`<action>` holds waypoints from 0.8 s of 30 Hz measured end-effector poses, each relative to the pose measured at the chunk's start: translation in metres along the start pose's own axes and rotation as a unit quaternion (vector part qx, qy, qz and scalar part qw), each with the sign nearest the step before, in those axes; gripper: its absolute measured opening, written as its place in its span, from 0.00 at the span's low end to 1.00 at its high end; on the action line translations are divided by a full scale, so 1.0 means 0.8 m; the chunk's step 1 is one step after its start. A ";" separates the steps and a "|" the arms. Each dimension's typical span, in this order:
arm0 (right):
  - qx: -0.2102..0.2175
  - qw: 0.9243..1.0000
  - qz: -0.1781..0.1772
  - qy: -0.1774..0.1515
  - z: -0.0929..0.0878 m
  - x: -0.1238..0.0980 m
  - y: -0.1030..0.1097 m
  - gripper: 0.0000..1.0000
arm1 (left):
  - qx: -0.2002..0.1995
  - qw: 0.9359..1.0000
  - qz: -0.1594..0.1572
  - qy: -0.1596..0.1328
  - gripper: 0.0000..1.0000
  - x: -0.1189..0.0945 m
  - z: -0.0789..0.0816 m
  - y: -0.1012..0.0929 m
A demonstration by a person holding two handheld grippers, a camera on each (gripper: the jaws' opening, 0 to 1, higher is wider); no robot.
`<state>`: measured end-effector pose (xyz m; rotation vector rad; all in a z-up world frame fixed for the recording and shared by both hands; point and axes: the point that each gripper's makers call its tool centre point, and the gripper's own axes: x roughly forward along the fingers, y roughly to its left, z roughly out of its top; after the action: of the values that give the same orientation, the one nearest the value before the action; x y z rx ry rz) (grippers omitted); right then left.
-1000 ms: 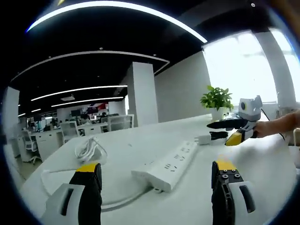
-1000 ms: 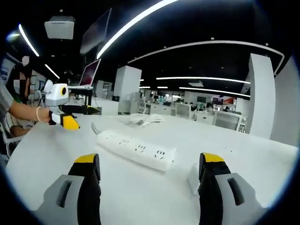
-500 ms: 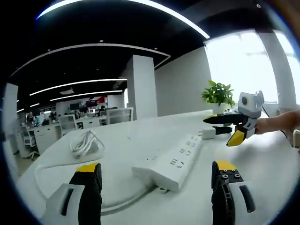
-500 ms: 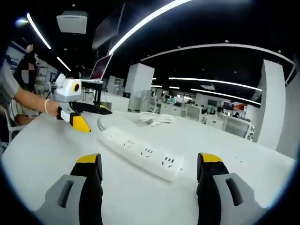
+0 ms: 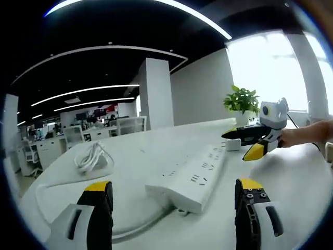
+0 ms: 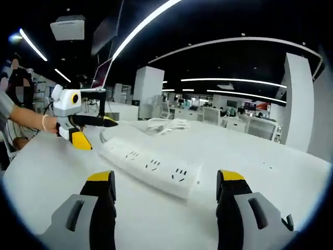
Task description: Straighten the power strip on the desk, plug the charger into it
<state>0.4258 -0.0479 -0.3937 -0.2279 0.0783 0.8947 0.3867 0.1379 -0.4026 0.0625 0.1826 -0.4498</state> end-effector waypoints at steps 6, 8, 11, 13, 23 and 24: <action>0.010 1.000 -0.005 0.010 -0.008 0.002 -0.005 0.76 | -0.011 1.000 0.001 0.013 0.99 0.004 -0.006 0.004; 0.010 1.000 -0.004 0.013 -0.010 0.002 -0.005 0.74 | -0.016 1.000 -0.001 0.022 0.99 0.006 -0.011 0.004; 0.007 1.000 -0.001 0.021 -0.013 0.005 -0.004 0.72 | -0.017 0.999 -0.002 0.035 0.99 0.008 -0.018 0.003; 0.007 1.000 0.000 0.024 -0.014 0.006 -0.003 0.71 | -0.015 0.999 -0.002 0.039 0.99 0.009 -0.020 0.002; 0.007 0.999 -0.002 0.038 -0.017 0.010 -0.001 0.60 | -0.017 0.999 -0.010 0.044 0.95 0.014 -0.019 -0.002; 0.006 0.999 -0.002 0.038 -0.017 0.011 -0.001 0.59 | -0.017 0.999 -0.011 0.045 0.94 0.015 -0.019 -0.002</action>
<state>0.4323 -0.0452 -0.4083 -0.2498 0.1537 0.8811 0.3939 0.1331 -0.4199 0.0466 0.2797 -0.4664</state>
